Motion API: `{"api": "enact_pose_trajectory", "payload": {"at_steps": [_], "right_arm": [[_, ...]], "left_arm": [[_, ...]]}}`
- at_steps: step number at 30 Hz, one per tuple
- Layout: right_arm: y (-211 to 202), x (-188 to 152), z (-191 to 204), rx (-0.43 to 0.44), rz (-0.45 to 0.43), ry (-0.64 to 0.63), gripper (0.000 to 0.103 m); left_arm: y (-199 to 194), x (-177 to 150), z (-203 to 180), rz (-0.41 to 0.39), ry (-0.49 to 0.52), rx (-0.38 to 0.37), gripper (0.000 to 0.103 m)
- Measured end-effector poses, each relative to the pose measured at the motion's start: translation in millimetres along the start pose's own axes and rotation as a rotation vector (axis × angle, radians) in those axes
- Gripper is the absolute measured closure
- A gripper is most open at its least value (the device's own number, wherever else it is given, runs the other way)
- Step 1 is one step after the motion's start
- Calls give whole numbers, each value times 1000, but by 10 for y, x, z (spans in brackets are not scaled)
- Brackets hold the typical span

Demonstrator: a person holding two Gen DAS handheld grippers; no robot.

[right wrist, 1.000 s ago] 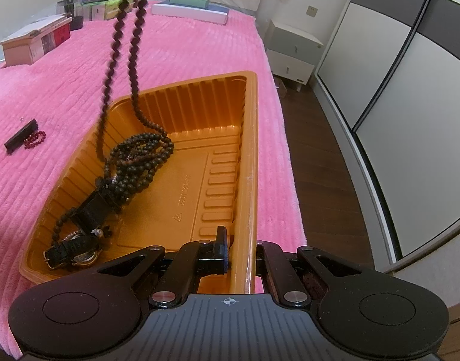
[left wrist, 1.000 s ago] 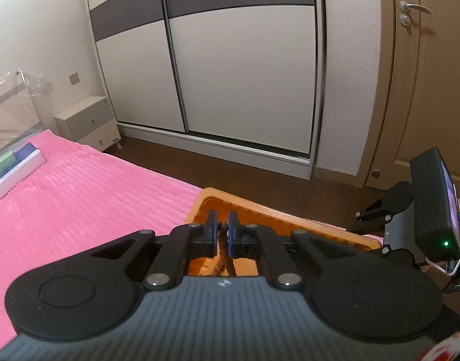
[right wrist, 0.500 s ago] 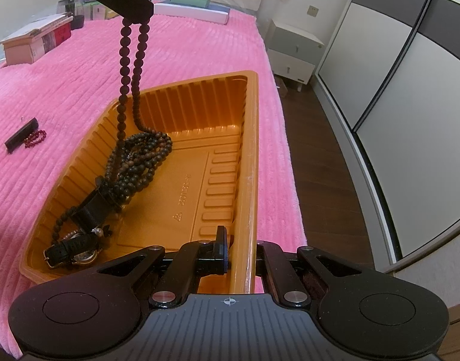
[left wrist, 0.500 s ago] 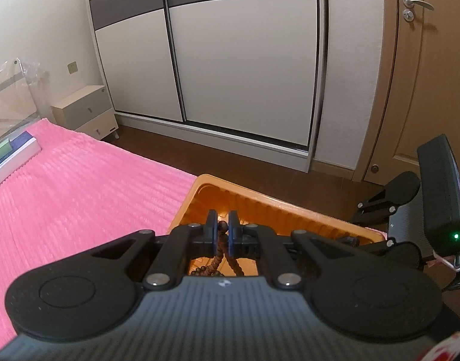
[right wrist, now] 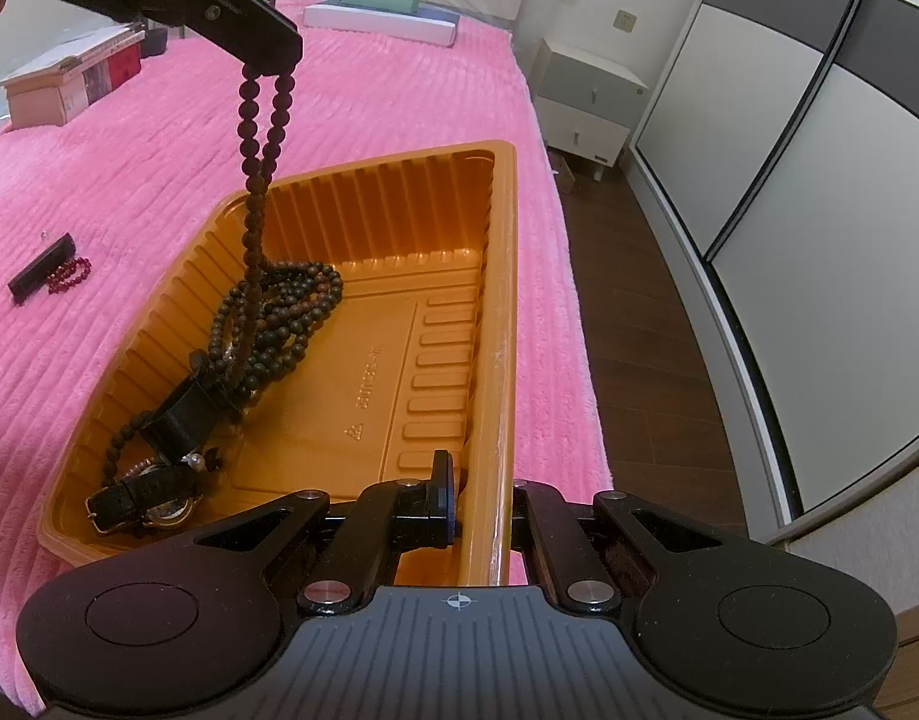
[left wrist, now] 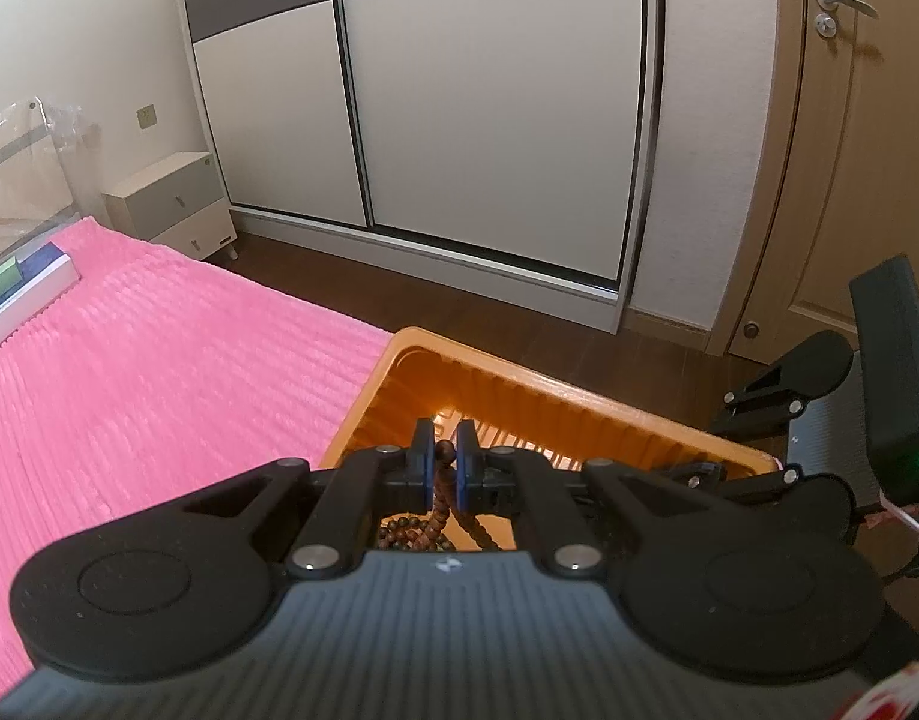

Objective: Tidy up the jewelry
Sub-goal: 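Lower the necklace into the tray and open the left tool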

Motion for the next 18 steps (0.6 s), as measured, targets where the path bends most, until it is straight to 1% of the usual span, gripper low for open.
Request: {"api": "enact_pose_trajectory", "payload": {"at_steps": [2, 4, 12, 15, 17, 18], "right_arm": [[-2, 0, 3, 0, 0, 0, 99], [0, 1, -1, 1, 0, -1, 99], [1, 1, -3, 2, 1, -2, 99], [3, 7, -4, 2, 3, -5, 99], [2, 10, -3, 1, 3, -6, 99], [0, 10, 0, 1, 3, -8, 99]], "left_arm": [[9, -5, -7, 0, -3, -3, 96], [11, -10, 3, 2, -10, -2, 90], [-119, -102, 115, -12, -29, 27, 87], [-207, -231, 210, -9, -43, 55, 86], [-280, -341, 289, -8, -61, 75, 83], [-327, -409, 338, -10, -73, 91, 79]]}}
Point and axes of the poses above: each gripper's, at about its wrist camera, not at the fingertips, and y roughly the way its jaws point, z to its left, x to its top, the point moved 2 cm from there along y, roughly the way its jaws point, and after that the axes turned 3 degrees about -x, right-handed, at the moved point
